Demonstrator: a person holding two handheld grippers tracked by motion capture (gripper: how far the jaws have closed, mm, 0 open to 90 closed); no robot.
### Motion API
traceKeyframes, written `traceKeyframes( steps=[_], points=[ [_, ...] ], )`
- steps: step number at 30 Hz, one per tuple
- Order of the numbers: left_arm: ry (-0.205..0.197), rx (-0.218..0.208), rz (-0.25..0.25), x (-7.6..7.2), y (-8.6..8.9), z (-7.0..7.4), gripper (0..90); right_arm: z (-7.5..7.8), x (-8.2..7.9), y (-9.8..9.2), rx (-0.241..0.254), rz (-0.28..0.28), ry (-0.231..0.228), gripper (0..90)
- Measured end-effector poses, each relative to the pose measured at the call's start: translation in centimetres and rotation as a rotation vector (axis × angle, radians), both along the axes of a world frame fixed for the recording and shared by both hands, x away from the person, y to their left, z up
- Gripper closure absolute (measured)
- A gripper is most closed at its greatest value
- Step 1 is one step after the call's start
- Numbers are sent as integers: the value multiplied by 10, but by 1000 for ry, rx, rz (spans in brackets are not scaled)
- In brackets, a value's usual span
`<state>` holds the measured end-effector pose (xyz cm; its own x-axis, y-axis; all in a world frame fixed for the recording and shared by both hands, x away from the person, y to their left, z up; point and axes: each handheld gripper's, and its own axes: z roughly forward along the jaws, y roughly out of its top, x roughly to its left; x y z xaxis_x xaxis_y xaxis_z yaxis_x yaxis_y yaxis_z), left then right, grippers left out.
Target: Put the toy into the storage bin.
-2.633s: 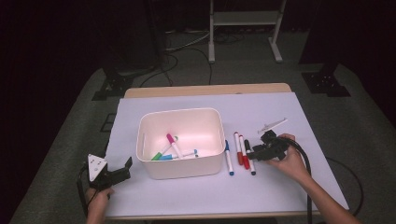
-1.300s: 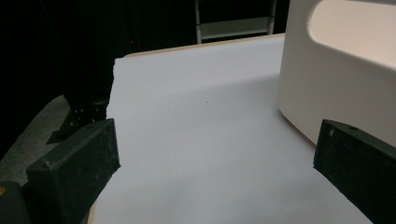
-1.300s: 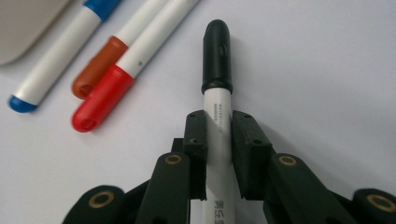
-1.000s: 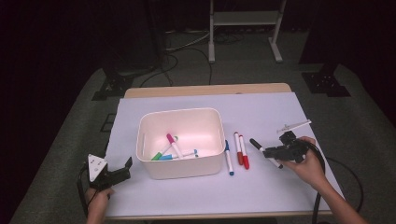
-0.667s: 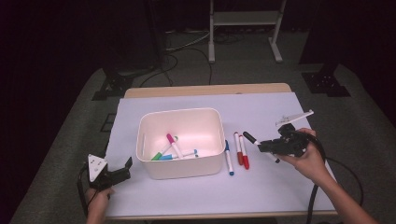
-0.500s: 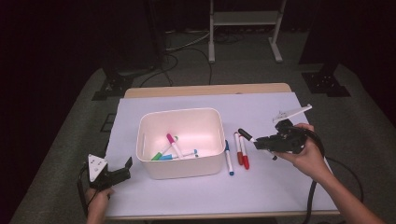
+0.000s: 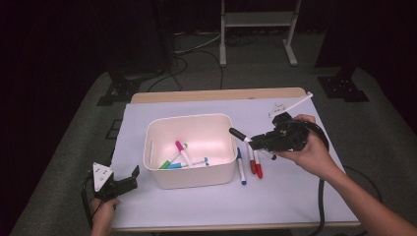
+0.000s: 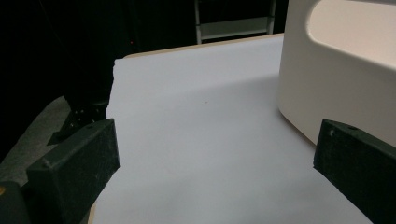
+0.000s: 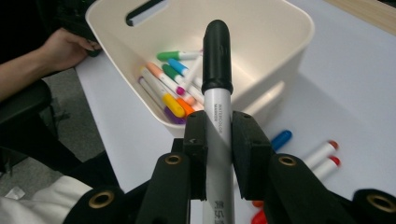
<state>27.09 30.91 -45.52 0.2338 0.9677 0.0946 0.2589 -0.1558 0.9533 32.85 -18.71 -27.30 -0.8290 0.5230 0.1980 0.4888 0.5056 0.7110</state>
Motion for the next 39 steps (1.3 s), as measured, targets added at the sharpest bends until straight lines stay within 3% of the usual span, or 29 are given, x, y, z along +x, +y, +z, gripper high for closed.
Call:
traceKeyframes(
  steps=[19,33,39],
  points=[
    [-5,-2,-3,0,0,0,0,13,11,88,10,202,15,757],
    [-3,-1,-4,0,0,0,0,-6,21,133,-9,285,32,757],
    [-4,2,-5,0,0,0,0,-17,27,152,-46,306,45,757]
  ],
)
